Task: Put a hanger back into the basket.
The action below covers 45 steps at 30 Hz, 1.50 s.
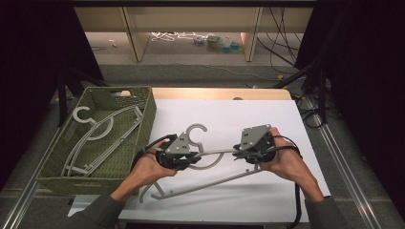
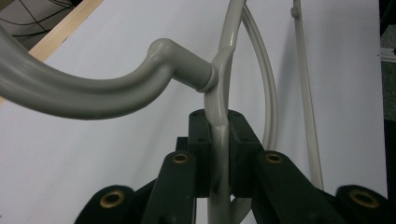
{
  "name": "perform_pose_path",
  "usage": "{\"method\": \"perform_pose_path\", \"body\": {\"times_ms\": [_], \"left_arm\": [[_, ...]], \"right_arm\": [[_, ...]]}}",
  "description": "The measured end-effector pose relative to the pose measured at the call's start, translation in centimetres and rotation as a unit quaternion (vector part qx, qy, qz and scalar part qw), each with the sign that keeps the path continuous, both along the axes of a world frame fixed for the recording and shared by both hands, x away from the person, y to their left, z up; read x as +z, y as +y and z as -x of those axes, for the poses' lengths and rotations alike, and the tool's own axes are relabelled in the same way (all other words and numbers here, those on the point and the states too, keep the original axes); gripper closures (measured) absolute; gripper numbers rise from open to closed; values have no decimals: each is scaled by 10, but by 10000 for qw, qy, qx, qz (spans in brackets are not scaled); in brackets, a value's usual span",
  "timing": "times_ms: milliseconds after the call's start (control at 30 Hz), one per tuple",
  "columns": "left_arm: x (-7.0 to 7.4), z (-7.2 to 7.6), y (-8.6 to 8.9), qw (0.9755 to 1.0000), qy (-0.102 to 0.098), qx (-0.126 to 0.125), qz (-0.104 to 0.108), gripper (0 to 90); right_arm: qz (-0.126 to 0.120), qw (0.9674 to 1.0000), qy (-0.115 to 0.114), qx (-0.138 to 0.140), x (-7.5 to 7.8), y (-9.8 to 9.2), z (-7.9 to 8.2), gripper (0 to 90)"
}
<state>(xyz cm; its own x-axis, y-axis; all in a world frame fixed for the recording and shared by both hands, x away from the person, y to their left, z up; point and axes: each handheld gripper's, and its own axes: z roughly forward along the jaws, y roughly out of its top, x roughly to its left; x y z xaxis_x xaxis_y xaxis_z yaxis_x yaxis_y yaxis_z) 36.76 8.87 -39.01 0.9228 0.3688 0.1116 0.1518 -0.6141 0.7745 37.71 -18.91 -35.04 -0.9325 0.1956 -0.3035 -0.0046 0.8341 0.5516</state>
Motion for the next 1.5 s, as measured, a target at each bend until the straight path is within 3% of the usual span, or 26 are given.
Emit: {"method": "perform_pose_path", "body": {"times_ms": [67,100,233,300,400,467,600,700,833,933,1067,1133,1233,1267,1333,1500], "left_arm": [[2,-1,4,9999,40,123,53,821],[4,-3,7,9999,19,157,-56,821],[7,-6,17,9990,119,423,90,821],[8,-8,22,9984,145,525,160,820],[11,-10,30,9972,198,669,259,820],[13,-10,34,9956,247,801,417,820],[18,-12,44,9940,253,926,515,820],[21,-14,51,9918,377,1022,675,820],[25,-18,60,9907,343,1151,633,820],[31,-19,65,9878,390,1268,816,820],[42,-19,74,9847,344,1378,1011,819],[50,-18,79,9834,356,1460,1020,820],[59,-19,85,9811,369,1505,1161,819],[63,-19,86,9812,336,1508,1155,819],[72,-18,89,9805,313,1561,1151,819],[91,-18,98,9779,378,1542,1363,819]], "right_arm": [[-331,9988,174,-306,-1,0,1,561],[-473,9978,148,-451,-1,1,1,512],[-903,9930,58,-757,0,-3,0,408],[-1192,9881,-27,-972,1,-5,1,353],[-1552,9792,-218,-1293,1,-10,2,313],[-1852,9706,-330,-1501,0,-16,3,292],[-2257,9545,-470,-1890,-4,-27,8,243],[-2496,9456,-564,-2009,-9,-31,16,246],[-2817,9327,-769,-2115,-9,-37,24,245],[-2951,9247,-850,-2249,-7,-41,30,233],[-3031,9191,-888,-2357,-12,-46,40,228],[-3031,9185,-839,-2396,-16,-49,46,228],[-3091,9145,-837,-2475,-24,-51,54,228],[-3144,9132,-849,-2450,-27,-51,56,228],[-3125,9139,-817,-2457,-31,-52,61,230],[-3272,9090,-804,-2453,-41,-52,68,228]]}}
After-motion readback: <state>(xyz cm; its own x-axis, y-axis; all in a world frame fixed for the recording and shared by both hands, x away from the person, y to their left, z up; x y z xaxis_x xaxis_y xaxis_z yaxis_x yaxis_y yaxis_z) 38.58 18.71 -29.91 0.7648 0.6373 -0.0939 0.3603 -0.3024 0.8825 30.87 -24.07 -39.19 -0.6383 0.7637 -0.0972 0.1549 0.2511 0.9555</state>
